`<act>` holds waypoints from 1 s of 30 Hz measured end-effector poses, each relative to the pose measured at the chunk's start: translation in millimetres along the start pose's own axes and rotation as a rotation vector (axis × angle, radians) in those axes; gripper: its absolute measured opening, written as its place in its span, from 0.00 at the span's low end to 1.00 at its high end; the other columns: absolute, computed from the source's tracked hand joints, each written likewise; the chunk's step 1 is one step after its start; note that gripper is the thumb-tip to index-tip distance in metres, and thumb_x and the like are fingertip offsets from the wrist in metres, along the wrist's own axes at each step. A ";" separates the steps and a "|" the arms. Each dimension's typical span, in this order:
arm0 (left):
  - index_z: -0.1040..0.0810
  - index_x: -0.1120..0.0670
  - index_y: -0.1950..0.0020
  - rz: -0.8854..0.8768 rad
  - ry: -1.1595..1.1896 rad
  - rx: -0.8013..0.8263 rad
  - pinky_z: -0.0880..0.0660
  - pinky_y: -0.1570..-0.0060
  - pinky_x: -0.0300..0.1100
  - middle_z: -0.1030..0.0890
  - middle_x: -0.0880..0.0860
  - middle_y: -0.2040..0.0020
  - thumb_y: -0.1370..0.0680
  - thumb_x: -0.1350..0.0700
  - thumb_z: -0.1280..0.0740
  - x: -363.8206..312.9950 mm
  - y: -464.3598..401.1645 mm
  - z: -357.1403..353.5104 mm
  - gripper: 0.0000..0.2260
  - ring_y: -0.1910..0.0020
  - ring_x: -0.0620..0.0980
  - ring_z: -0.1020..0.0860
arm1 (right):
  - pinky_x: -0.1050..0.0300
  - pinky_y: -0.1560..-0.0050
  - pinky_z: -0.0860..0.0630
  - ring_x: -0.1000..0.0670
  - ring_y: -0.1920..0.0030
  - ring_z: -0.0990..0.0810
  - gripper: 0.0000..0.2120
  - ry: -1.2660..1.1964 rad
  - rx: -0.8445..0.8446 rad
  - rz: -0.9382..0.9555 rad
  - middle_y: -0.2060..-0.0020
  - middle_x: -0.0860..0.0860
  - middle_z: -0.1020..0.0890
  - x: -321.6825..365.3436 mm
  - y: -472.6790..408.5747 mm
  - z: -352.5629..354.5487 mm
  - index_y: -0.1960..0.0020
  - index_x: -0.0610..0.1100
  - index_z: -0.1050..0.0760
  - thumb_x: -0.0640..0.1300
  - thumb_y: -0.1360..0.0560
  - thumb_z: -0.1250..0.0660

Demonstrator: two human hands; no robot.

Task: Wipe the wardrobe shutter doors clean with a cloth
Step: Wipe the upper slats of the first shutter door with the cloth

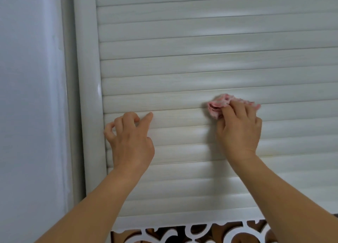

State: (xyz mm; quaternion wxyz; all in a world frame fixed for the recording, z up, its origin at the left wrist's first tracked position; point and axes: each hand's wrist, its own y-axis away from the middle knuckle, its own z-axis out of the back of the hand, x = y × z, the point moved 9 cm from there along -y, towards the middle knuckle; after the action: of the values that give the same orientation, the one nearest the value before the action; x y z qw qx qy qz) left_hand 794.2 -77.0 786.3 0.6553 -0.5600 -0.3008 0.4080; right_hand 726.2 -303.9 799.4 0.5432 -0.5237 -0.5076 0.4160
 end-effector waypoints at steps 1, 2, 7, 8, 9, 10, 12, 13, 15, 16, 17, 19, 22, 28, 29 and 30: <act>0.21 0.53 0.40 0.001 0.004 0.000 0.47 0.43 0.51 0.28 0.56 0.53 0.39 0.69 0.29 0.5 0.2 -0.4 0.28 0.52 0.52 0.36 | 0.50 0.61 0.29 0.42 0.50 0.30 0.12 -0.008 -0.006 0.011 0.53 0.45 0.19 10.0 0.8 -0.6 0.55 0.43 0.20 0.44 0.31 0.40; 0.21 0.53 0.41 -0.002 0.003 -0.003 0.46 0.44 0.51 0.28 0.56 0.53 0.39 0.69 0.28 1.9 0.0 -0.3 0.28 0.52 0.51 0.36 | 0.50 0.61 0.29 0.42 0.51 0.29 0.10 -0.006 -0.003 0.049 0.53 0.46 0.19 25.9 2.5 -2.9 0.55 0.44 0.20 0.44 0.31 0.38; 0.21 0.54 0.43 -0.004 0.010 -0.042 0.45 0.44 0.51 0.27 0.56 0.52 0.40 0.67 0.31 7.4 -0.6 1.7 0.26 0.52 0.52 0.35 | 0.54 0.63 0.32 0.43 0.53 0.29 0.10 -0.098 0.071 0.294 0.56 0.47 0.19 102.2 8.6 -13.7 0.55 0.45 0.20 0.41 0.34 0.38; 0.21 0.54 0.43 0.008 0.008 -0.046 0.44 0.44 0.51 0.27 0.56 0.52 0.40 0.67 0.31 9.3 -0.3 2.0 0.26 0.52 0.52 0.35 | 0.54 0.64 0.32 0.42 0.54 0.27 0.11 -0.113 0.088 0.348 0.56 0.47 0.19 108.0 7.0 -14.9 0.55 0.44 0.20 0.40 0.33 0.39; 0.21 0.55 0.43 0.018 0.006 -0.047 0.44 0.44 0.51 0.27 0.55 0.52 0.41 0.68 0.30 11.8 -0.1 2.6 0.26 0.52 0.51 0.35 | 0.54 0.66 0.31 0.42 0.56 0.24 0.12 -0.130 0.097 0.389 0.56 0.47 0.19 110.8 2.5 -14.0 0.55 0.44 0.19 0.40 0.32 0.40; 0.21 0.55 0.43 0.024 0.007 -0.044 0.44 0.44 0.51 0.26 0.55 0.52 0.41 0.68 0.30 14.0 0.9 2.7 0.26 0.52 0.51 0.35 | 0.55 0.66 0.29 0.41 0.57 0.23 0.12 -0.147 0.121 0.385 0.55 0.46 0.19 107.8 -4.0 -13.6 0.53 0.44 0.19 0.40 0.31 0.40; 0.21 0.56 0.43 0.017 0.008 -0.043 0.44 0.45 0.50 0.24 0.54 0.52 0.41 0.68 0.29 17.0 3.7 3.7 0.26 0.51 0.51 0.34 | 0.57 0.64 0.30 0.46 0.51 0.26 0.12 -0.226 0.200 0.218 0.49 0.49 0.22 90.1 -26.2 -14.3 0.46 0.46 0.20 0.40 0.26 0.39; 0.22 0.56 0.43 0.010 0.006 -0.045 0.44 0.45 0.50 0.23 0.54 0.52 0.41 0.68 0.29 18.2 4.8 4.5 0.26 0.50 0.51 0.34 | 0.58 0.63 0.35 0.50 0.48 0.30 0.13 -0.239 0.219 0.132 0.45 0.51 0.25 81.6 -36.2 -19.3 0.41 0.49 0.23 0.42 0.23 0.40; 0.22 0.57 0.43 -0.013 -0.006 -0.044 0.44 0.45 0.50 0.22 0.53 0.51 0.40 0.67 0.31 16.8 7.0 6.4 0.25 0.49 0.51 0.33 | 0.58 0.62 0.40 0.51 0.45 0.34 0.14 -0.240 0.191 0.051 0.41 0.53 0.29 75.9 -49.1 -27.1 0.36 0.53 0.27 0.47 0.21 0.41; 0.22 0.57 0.43 -0.023 -0.013 -0.044 0.43 0.44 0.50 0.22 0.53 0.51 0.39 0.66 0.33 15.6 7.4 7.0 0.24 0.49 0.51 0.33 | 0.58 0.63 0.39 0.48 0.45 0.32 0.15 -0.222 0.203 0.026 0.42 0.52 0.28 81.3 -53.6 -27.2 0.36 0.53 0.27 0.46 0.21 0.39; 0.22 0.56 0.43 -0.023 -0.022 -0.047 0.43 0.44 0.50 0.22 0.52 0.51 0.38 0.64 0.36 16.2 7.1 8.1 0.24 0.49 0.51 0.33 | 0.58 0.65 0.38 0.45 0.48 0.28 0.15 -0.215 0.177 0.055 0.44 0.49 0.25 91.4 -55.2 -24.4 0.38 0.51 0.25 0.43 0.24 0.35; 0.22 0.56 0.43 -0.014 -0.022 -0.045 0.43 0.45 0.49 0.22 0.52 0.51 0.39 0.63 0.38 18.2 6.4 9.1 0.24 0.49 0.51 0.33 | 0.60 0.70 0.39 0.41 0.58 0.25 0.13 -0.172 0.115 0.196 0.52 0.46 0.21 108.2 -40.8 -23.2 0.46 0.47 0.20 0.39 0.31 0.29; 0.21 0.56 0.44 0.000 -0.028 -0.045 0.44 0.45 0.48 0.24 0.54 0.54 0.40 0.66 0.33 24.7 6.5 11.4 0.24 0.52 0.51 0.34 | 0.57 0.71 0.37 0.43 0.60 0.30 0.10 -0.152 0.092 0.429 0.54 0.46 0.20 118.4 8.9 -24.8 0.53 0.44 0.19 0.38 0.33 0.33; 0.21 0.57 0.45 0.011 -0.051 -0.037 0.43 0.46 0.48 0.26 0.53 0.56 0.40 0.64 0.37 32.9 9.3 18.9 0.23 0.54 0.51 0.35 | 0.54 0.63 0.40 0.44 0.58 0.34 0.11 -0.165 0.018 0.473 0.56 0.46 0.19 113.0 10.6 -25.2 0.54 0.45 0.18 0.41 0.30 0.39; 0.21 0.57 0.45 0.012 -0.051 -0.040 0.43 0.46 0.48 0.25 0.54 0.56 0.40 0.64 0.36 34.7 9.6 19.9 0.23 0.54 0.51 0.35 | 0.54 0.63 0.39 0.44 0.58 0.34 0.12 -0.179 -0.013 0.413 0.57 0.47 0.20 114.3 -1.5 -24.2 0.52 0.46 0.18 0.41 0.30 0.38; 0.21 0.57 0.45 0.009 -0.057 -0.040 0.43 0.46 0.48 0.25 0.54 0.56 0.40 0.64 0.35 36.5 9.8 20.7 0.23 0.54 0.51 0.35 | 0.54 0.63 0.38 0.44 0.58 0.34 0.12 -0.186 -0.039 0.366 0.58 0.47 0.20 119.1 -11.5 -23.4 0.51 0.47 0.18 0.41 0.31 0.36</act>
State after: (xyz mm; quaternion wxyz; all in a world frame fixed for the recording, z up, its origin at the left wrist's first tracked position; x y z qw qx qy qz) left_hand 792.4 -34.7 778.4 0.6331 -0.5625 -0.3250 0.4209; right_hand 764.9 -191.4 826.1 0.3992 -0.5767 -0.4600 0.5445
